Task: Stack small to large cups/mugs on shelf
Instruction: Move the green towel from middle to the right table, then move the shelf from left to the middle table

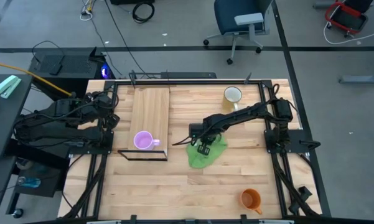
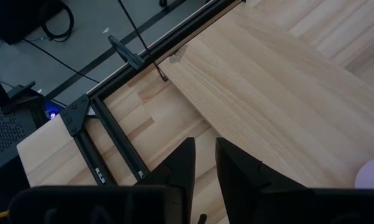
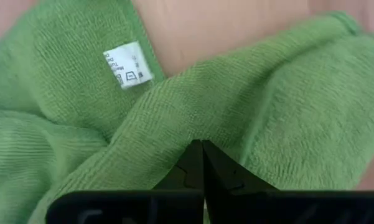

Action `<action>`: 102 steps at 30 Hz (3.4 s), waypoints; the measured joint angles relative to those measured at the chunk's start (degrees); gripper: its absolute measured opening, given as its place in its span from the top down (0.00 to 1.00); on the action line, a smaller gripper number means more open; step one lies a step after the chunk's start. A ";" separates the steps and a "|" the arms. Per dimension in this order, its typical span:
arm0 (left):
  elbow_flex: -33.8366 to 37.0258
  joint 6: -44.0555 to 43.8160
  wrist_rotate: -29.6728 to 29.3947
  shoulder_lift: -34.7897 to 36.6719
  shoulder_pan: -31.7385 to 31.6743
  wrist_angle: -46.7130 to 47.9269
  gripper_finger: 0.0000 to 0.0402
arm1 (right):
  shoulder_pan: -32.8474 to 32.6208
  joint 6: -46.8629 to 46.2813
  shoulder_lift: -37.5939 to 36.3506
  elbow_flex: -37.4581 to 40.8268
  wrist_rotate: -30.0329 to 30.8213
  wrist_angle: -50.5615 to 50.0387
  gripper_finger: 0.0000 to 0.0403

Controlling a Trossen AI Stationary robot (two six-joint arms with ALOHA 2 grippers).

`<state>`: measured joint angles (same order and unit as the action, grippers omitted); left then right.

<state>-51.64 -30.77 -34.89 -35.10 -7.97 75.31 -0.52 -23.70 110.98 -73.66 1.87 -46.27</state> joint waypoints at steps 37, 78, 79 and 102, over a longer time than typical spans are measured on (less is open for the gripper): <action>0.00 -0.03 0.01 -0.01 -0.01 0.44 0.84 | -6.31 -34.95 -34.31 38.51 0.85 -3.66 1.00; 4.88 -12.41 6.64 -0.08 -4.52 6.83 0.91 | -6.03 -20.74 -46.97 15.35 13.53 8.89 0.93; 6.15 -12.02 7.83 -0.14 -5.08 5.12 0.91 | -5.84 -20.20 -46.88 15.34 13.53 9.51 0.93; 13.64 -2.01 27.06 -9.61 -32.14 -22.72 0.96 | 7.56 -9.22 -32.71 15.29 3.19 22.99 0.99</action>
<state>-38.00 -32.78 -7.83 -44.71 -40.11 52.58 7.05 -32.92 78.27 -58.37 5.06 -23.28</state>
